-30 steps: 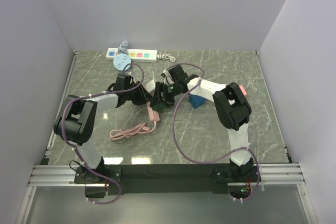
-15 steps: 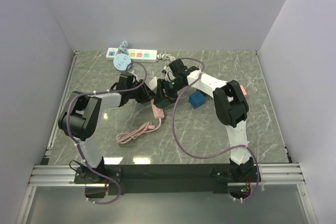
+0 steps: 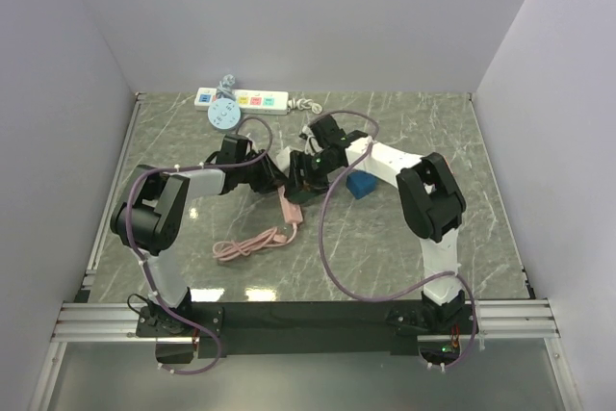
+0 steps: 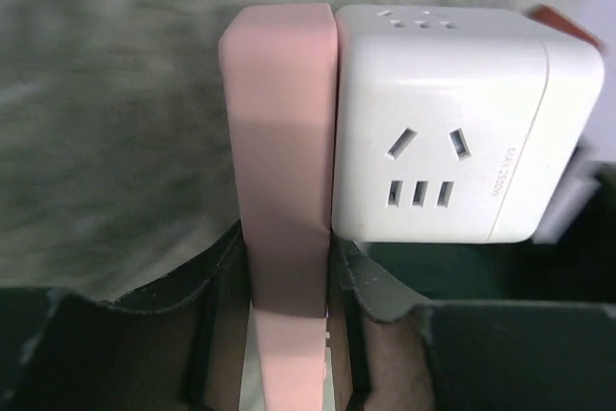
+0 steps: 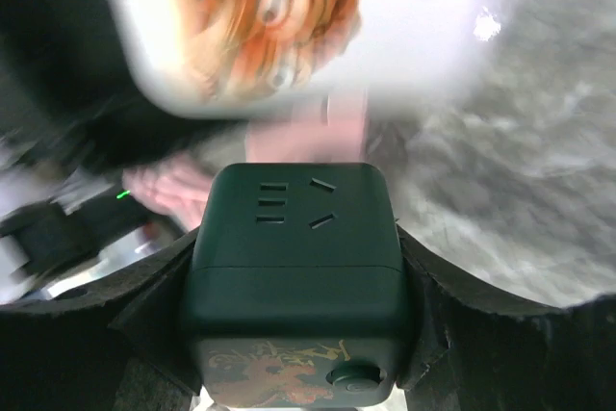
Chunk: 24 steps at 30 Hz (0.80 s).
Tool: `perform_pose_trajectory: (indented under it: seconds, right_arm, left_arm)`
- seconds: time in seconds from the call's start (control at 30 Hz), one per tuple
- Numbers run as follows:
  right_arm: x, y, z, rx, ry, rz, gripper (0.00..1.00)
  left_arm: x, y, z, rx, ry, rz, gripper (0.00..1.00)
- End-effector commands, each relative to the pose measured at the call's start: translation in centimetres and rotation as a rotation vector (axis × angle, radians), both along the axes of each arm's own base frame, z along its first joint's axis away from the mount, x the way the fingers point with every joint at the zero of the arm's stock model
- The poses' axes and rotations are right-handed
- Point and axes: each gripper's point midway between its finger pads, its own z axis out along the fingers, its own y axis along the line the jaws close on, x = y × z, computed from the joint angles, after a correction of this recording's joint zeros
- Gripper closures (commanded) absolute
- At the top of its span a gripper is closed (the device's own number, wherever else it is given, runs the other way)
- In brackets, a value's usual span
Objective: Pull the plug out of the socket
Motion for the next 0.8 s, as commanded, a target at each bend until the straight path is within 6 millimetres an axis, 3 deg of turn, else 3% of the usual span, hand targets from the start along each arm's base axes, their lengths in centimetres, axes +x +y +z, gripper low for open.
perform_pose_trajectory:
  seconds: [0.0,0.13,0.23,0.3,0.33,0.43,0.53,0.57,0.63,0.77]
  right_arm:
    - [2.1,-2.2,8.5,0.252,-0.068,-0.011,1.0]
    - [4.6,-3.9,9.5,0.289,-0.08,-0.052,1.0]
    - [6.4,-5.4,9.4,0.215,-0.108,-0.105,1.0]
    - [7.6,-7.1,7.9,0.091,-0.116,-0.187,1.0]
    - [9.6,-9.1,6.8,-0.025,-0.153,-0.282,1.0]
    - [11.6,-13.1,4.4,-0.214,-0.14,-0.444,1.0]
    - [13.0,-15.3,3.0,-0.311,-0.139,-0.53,1.0]
    - [13.2,-16.7,2.2,-0.371,-0.135,-0.56,0.88]
    - [13.8,-17.7,1.0,-0.426,-0.123,-0.574,0.84]
    - [13.7,-18.7,-0.3,-0.467,-0.1,-0.585,0.64]
  left_arm:
    - [0.2,4.6,-4.1,0.209,0.022,0.057,1.0]
    - [-0.1,4.6,-4.4,0.208,0.03,0.057,1.0]
    - [-0.1,4.6,-4.2,0.203,0.026,0.058,1.0]
    - [-0.1,4.6,-4.0,0.199,0.023,0.062,1.0]
    - [0.0,4.5,-3.7,0.195,0.017,0.061,1.0]
    - [0.2,4.2,-2.8,0.177,0.006,0.061,1.0]
    - [0.5,4.1,-1.8,0.168,-0.013,0.057,1.0]
    - [0.8,4.0,-1.4,0.167,-0.021,0.051,1.0]
    - [0.6,4.0,-1.2,0.175,-0.008,0.044,1.0]
    - [0.6,3.7,-0.4,0.187,-0.026,0.021,1.0]
